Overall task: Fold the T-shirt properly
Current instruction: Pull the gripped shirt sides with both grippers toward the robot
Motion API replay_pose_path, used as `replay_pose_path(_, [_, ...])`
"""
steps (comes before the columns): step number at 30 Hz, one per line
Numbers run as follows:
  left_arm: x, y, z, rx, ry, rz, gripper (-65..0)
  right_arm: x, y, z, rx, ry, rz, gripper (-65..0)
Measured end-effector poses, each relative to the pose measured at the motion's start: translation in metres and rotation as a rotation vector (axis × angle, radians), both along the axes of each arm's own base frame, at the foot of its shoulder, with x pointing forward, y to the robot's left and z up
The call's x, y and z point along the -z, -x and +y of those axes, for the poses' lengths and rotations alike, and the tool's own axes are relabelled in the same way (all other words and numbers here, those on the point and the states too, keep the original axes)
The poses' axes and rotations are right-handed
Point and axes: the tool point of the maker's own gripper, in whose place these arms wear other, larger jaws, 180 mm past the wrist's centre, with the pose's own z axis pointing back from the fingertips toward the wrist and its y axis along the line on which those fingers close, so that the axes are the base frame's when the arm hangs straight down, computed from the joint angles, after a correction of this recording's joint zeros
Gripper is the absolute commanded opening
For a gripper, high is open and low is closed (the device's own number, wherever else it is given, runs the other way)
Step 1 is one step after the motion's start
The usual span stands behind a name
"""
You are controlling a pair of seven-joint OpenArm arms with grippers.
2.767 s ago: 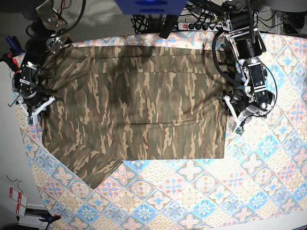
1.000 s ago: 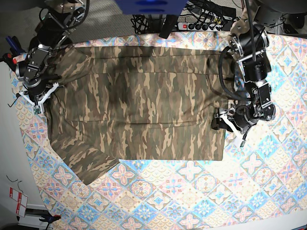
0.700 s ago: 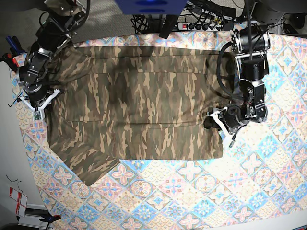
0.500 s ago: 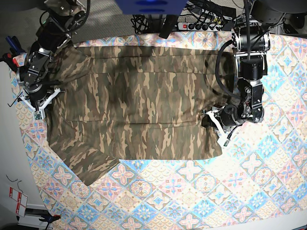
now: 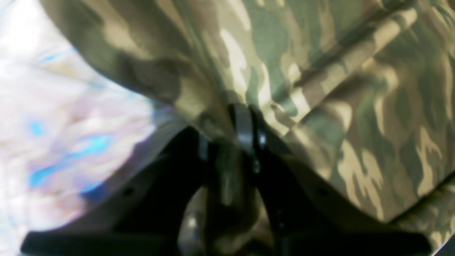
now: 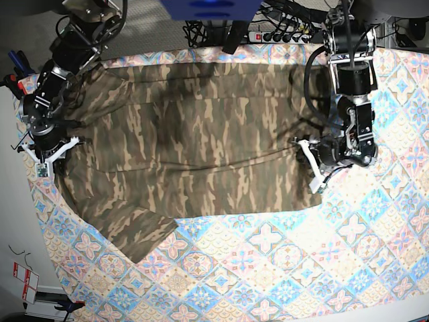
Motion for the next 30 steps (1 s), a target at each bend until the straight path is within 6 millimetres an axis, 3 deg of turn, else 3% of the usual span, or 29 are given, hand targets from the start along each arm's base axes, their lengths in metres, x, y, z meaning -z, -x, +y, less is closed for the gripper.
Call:
replay_pose_path(3, [-0.019,-0.011,0.004,0.015,-0.027,-0.057,-57.2,0.006,0.001,0.010,0.003,-0.027,0.003,-63.5])
replay_pose_path(6, [-0.021,-0.014,0.001,0.017,-0.020,-0.068,-57.2,0.007,0.000,0.015,-0.001,-0.038,-0.005,-63.6])
replay_pose_path(9, [-0.019,-0.010,0.003,0.015,-0.018,-0.059,-57.2,-0.017,-0.009,0.017,0.008,-0.097,-0.169,-63.6])
replay_pose_path(11, [-0.021,-0.010,0.000,0.008,0.015,-0.063,-57.2,-0.025,-0.003,0.011,0.031,-0.118,-0.230,-63.6])
replay_pose_path(15, [-0.038,-0.014,0.009,-0.006,0.065,-0.118,-57.2,-0.014,0.013,0.005,0.053,-0.113,-0.200,-63.6])
replay_pose_path(19, [-0.048,-0.002,0.012,0.025,0.033,-0.150,-57.2,-0.018,0.012,0.007,0.051,-0.128,-0.239,-63.6])
replay_pose_path(22, [-0.053,0.007,0.008,0.051,0.030,-0.169,-57.2,-0.015,0.023,0.006,0.074,-0.141,-0.249,-63.6])
replay_pose_path(30, [-0.038,0.031,0.025,0.064,-0.046,-0.156,-57.2,-0.006,0.045,-0.011,0.213,-0.189,-0.280,-63.6])
